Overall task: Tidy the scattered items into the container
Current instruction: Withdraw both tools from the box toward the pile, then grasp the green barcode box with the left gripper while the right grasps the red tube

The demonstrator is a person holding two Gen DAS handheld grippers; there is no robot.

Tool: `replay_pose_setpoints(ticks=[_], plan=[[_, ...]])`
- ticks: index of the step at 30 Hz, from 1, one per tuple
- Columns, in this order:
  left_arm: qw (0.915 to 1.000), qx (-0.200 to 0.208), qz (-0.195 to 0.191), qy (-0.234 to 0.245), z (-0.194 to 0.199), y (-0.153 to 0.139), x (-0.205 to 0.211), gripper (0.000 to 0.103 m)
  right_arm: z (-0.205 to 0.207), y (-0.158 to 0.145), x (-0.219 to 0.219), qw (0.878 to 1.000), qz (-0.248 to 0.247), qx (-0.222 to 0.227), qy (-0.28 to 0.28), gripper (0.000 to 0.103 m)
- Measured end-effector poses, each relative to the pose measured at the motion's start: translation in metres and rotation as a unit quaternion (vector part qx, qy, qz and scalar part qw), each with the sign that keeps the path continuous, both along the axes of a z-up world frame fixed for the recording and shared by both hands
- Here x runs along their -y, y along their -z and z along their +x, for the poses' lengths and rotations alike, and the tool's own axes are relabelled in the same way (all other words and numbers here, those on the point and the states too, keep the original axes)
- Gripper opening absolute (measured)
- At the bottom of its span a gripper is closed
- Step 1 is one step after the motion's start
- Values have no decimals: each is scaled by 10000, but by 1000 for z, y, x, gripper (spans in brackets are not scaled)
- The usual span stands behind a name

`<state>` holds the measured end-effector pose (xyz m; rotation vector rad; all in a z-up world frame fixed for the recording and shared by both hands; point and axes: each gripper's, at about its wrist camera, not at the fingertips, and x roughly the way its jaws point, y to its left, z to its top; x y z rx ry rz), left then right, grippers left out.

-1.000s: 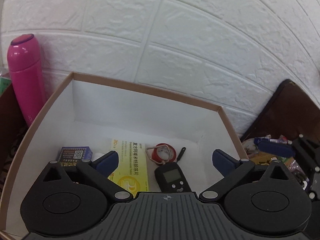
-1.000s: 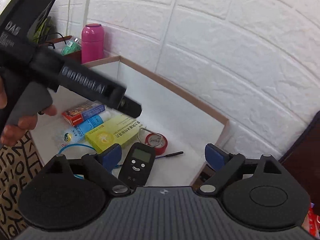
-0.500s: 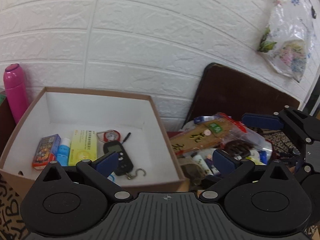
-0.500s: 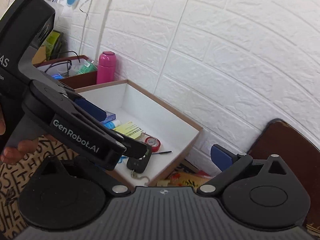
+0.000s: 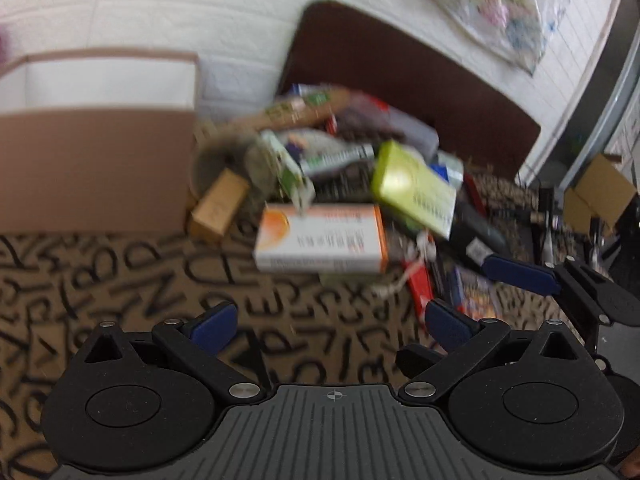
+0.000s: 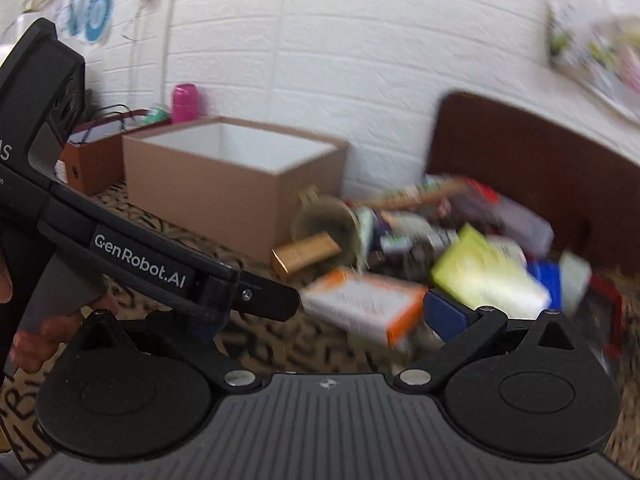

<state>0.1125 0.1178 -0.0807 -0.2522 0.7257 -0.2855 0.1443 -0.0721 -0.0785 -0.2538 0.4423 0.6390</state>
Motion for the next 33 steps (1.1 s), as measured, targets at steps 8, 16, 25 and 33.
replay_pose_setpoints(ticks=[8,16,25,33], plan=[[9989,-84,456,73,0,20,12,101,-12,50,21,9974,-376,-272,543,101],[9973,-39,556,487,15,21,29,90,3,57,29,9957,-233,-375,813,94],[9954,-136,699,643,65,44,49,59,29,72,27,9932,-368,-667,881,75],[9978,-113,515,405,99,43,54,79,55,74,30,9912,-106,-842,1012,75]])
